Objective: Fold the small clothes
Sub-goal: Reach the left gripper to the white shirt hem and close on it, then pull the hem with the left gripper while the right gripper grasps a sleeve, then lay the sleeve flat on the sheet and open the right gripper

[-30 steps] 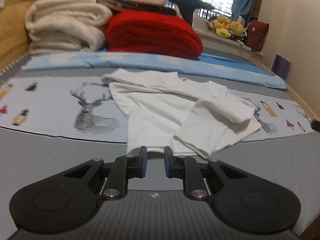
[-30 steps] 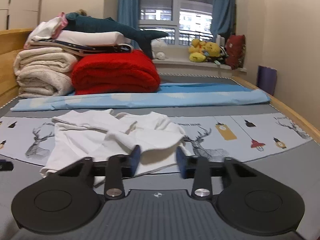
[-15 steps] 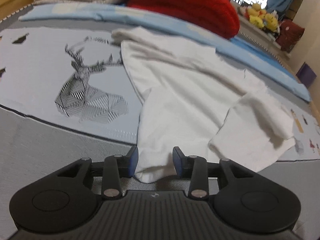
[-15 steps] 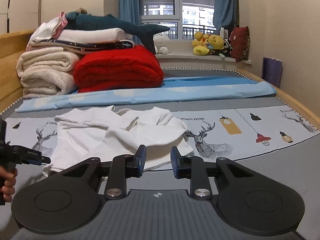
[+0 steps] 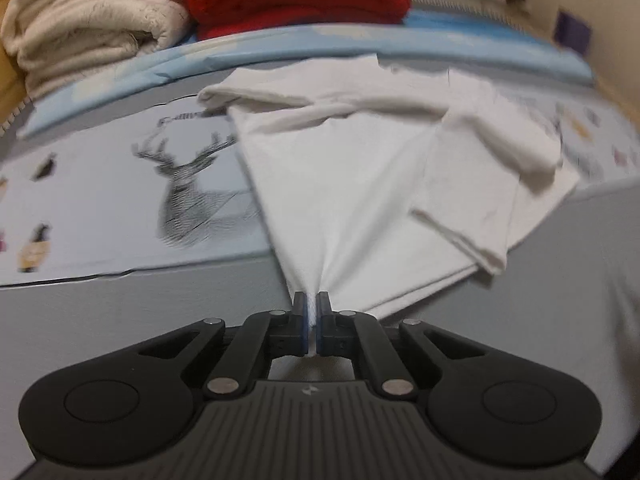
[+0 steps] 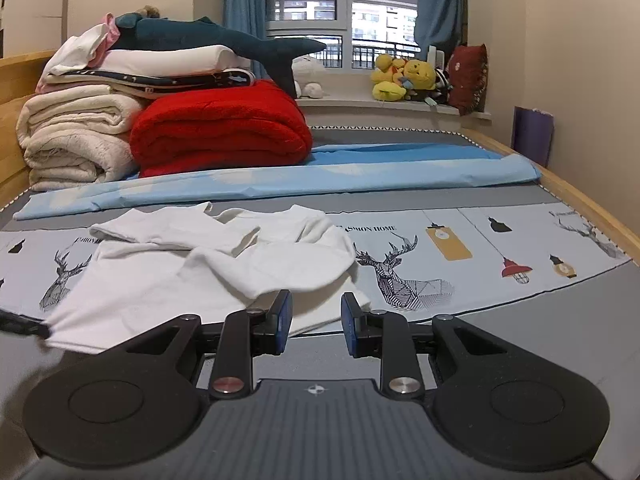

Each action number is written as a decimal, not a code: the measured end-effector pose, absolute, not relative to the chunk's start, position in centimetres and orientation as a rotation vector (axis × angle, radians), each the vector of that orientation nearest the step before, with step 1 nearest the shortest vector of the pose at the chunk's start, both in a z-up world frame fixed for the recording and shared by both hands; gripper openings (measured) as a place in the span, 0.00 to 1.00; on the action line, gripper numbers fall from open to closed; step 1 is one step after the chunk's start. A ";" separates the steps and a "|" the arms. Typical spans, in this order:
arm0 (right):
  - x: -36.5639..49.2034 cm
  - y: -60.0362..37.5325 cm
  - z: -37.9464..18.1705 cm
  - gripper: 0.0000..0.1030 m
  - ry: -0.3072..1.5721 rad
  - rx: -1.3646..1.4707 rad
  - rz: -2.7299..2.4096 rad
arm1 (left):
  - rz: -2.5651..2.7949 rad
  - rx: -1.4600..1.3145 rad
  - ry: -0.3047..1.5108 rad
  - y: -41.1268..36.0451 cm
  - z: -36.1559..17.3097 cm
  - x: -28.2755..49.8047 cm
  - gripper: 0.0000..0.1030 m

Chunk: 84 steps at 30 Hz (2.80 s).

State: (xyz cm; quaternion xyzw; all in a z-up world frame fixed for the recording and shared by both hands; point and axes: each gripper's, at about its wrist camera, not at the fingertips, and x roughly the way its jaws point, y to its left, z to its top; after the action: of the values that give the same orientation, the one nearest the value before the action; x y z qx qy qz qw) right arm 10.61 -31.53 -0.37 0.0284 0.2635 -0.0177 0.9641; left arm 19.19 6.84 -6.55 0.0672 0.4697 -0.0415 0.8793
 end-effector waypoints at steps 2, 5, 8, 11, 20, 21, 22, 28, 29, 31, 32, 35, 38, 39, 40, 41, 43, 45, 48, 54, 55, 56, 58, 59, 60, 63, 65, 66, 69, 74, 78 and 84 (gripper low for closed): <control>11.0 -31.6 -0.6 0.27 0.552 0.082 -0.037 | -0.085 0.173 1.039 8.2 -6.1 17.2 0.03; 11.7 -31.3 -1.1 0.27 0.597 0.125 -0.021 | -0.110 0.272 1.059 9.9 -5.7 13.9 0.03; 12.2 -30.5 -1.7 0.27 0.654 0.164 0.027 | -0.127 0.271 1.108 12.3 -7.2 11.5 0.03; 12.8 -29.2 -2.8 0.29 0.737 0.204 0.102 | -0.129 0.191 1.152 15.2 -8.2 10.4 0.04; 16.0 -24.3 -6.6 0.44 0.980 0.299 0.218 | -0.150 0.018 1.136 17.1 -7.2 11.1 0.31; 16.3 -23.9 -7.1 0.44 1.002 0.307 0.219 | -0.151 0.022 1.136 16.8 -7.4 11.3 0.32; 16.6 -23.4 -7.5 0.43 1.024 0.318 0.220 | -0.149 0.026 1.137 16.6 -7.4 11.5 0.32; 18.1 -21.7 -9.7 0.43 1.089 0.353 0.204 | -0.100 0.043 1.176 15.8 -8.8 12.9 0.32; 18.3 -21.5 -9.9 0.43 1.091 0.363 0.204 | -0.094 0.044 1.176 15.9 -8.8 13.0 0.32; 19.0 -21.3 -10.3 0.43 1.092 0.368 0.199 | -0.086 0.035 1.176 16.1 -8.9 13.2 0.32; 19.2 -21.2 -10.5 0.39 1.091 0.362 0.190 | -0.083 0.031 1.176 16.2 -8.9 13.3 0.32; 19.8 -21.3 -11.1 0.17 1.085 0.348 0.163 | -0.070 0.031 1.179 16.4 -9.0 13.6 0.32; 20.1 -22.1 -10.8 0.04 1.043 0.361 0.152 | -0.060 0.028 1.181 16.5 -9.1 14.1 0.32; 20.1 -22.4 -10.5 0.03 1.024 0.364 0.152 | -0.056 0.025 1.183 16.5 -9.2 14.3 0.32; 20.1 -22.8 -10.2 0.03 1.000 0.364 0.147 | -0.050 0.023 1.186 16.5 -9.2 14.5 0.32; 20.1 -23.3 -9.8 0.02 0.973 0.359 0.130 | -0.045 0.025 1.188 16.5 -9.3 14.7 0.32; 20.2 -25.1 -8.8 0.02 0.913 0.359 0.057 | -0.038 0.027 1.193 16.3 -9.5 15.0 0.32; 20.5 -27.8 -7.8 0.02 0.861 0.366 -0.041 | -0.038 0.023 1.195 16.2 -9.5 15.1 0.32; 20.7 -34.1 -5.0 0.02 0.679 0.295 -0.325 | -0.049 0.020 1.195 16.0 -9.6 15.2 0.32; 18.8 -40.9 -3.2 0.06 0.503 0.290 -0.613 | -0.033 0.006 1.203 16.5 -9.9 15.9 0.32; 19.0 -40.2 -3.2 0.06 0.502 0.267 -0.544 | -0.029 0.001 1.201 16.6 -9.9 16.0 0.32; 19.1 -39.4 -3.4 0.06 0.512 0.257 -0.459 | -0.025 -0.008 1.202 16.7 -9.9 16.0 0.32; 19.7 -37.6 -4.4 0.09 0.599 0.291 -0.215 | -0.023 -0.016 1.205 16.7 -9.9 16.1 0.32; 20.1 -36.5 -5.1 0.09 0.654 0.292 -0.102 | -0.025 -0.013 1.206 16.6 -9.9 16.1 0.32; 20.4 -35.3 -5.8 0.09 0.705 0.274 -0.018 | -0.027 -0.010 1.205 16.5 -9.9 16.1 0.32; 21.2 -31.8 -8.0 0.16 0.841 0.183 0.148 | -0.030 -0.009 1.207 16.5 -9.9 15.9 0.32; 21.6 -30.7 -9.5 0.31 0.923 0.128 0.187 | -0.029 -0.007 1.211 16.5 -10.0 15.7 0.32; 21.7 -30.1 -10.2 0.38 0.944 0.076 0.180 | -0.028 -0.007 1.212 16.6 -10.0 15.7 0.32; 21.4 -29.1 -11.2 0.40 0.958 -0.070 0.111 | -0.028 -0.003 1.212 16.6 -10.0 15.6 0.32; 21.2 -30.8 -12.9 0.04 1.030 -0.142 -0.035 | -0.023 -0.007 1.210 16.7 -10.0 15.7 0.32; 21.4 -36.4 -11.0 0.04 0.950 -0.081 -0.387 | -0.031 -0.008 1.208 16.5 -9.9 15.6 0.32; 19.2 -40.2 -7.5 0.10 0.736 -0.070 -0.661 | -0.037 -0.009 1.208 16.5 -9.9 15.8 0.32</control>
State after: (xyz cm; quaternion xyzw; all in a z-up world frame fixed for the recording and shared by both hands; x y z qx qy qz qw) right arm 19.18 -40.25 -7.51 -0.0334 0.3533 -0.3173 0.8795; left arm 15.84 16.49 -9.91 -0.0044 0.5680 -0.0172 0.8228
